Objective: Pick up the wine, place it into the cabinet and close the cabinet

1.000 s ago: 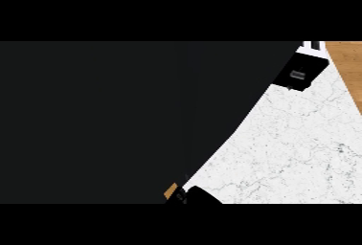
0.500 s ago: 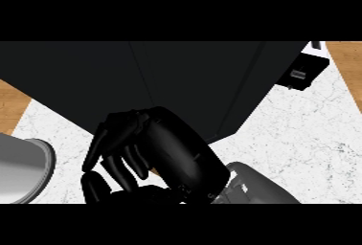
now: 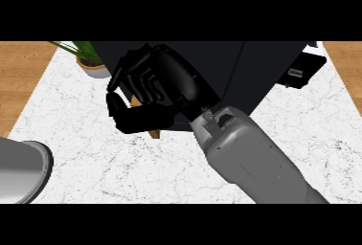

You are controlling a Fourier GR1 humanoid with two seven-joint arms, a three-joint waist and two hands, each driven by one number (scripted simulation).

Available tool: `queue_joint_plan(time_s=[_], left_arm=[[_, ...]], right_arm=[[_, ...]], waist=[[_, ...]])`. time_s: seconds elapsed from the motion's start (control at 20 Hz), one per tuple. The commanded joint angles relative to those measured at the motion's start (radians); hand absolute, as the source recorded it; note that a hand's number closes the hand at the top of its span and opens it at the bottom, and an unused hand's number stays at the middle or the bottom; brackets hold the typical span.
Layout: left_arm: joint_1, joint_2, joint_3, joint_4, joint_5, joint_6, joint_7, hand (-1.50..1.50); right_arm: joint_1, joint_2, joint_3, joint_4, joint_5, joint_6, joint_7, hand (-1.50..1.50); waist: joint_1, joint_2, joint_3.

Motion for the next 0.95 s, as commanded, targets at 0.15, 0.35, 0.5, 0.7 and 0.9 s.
queue_joint_plan(time_s=[0.15,0.35,0.5,0.7,0.9], left_arm=[[-0.136,-0.043,-0.118,-0.016,-0.083,0.090,0.096,-1.50],[-0.144,-0.079,-0.171,-0.016,-0.129,0.115,0.088,-1.50],[-0.186,-0.094,-0.188,0.022,-0.150,0.120,0.079,-1.50],[-0.240,-0.103,-0.216,0.054,-0.165,0.152,0.099,-1.50],[-0.268,-0.139,-0.271,0.060,-0.210,0.187,0.092,-1.50]], right_arm=[[-0.076,-0.018,-0.113,0.152,-0.001,0.054,-0.076,1.50],[-0.086,-0.067,-0.153,0.273,0.005,0.087,-0.191,1.50],[-0.094,-0.108,-0.179,0.282,0.002,0.101,-0.205,1.50],[-0.107,-0.143,-0.202,0.316,-0.019,0.141,-0.239,1.50],[-0.086,-0.134,-0.191,0.345,-0.006,0.127,-0.283,1.50]], waist=[[-0.016,0.001,0.002],[-0.003,0.007,0.002],[-0.008,0.008,0.001],[-0.014,0.016,0.001],[-0.010,0.016,0.002]])
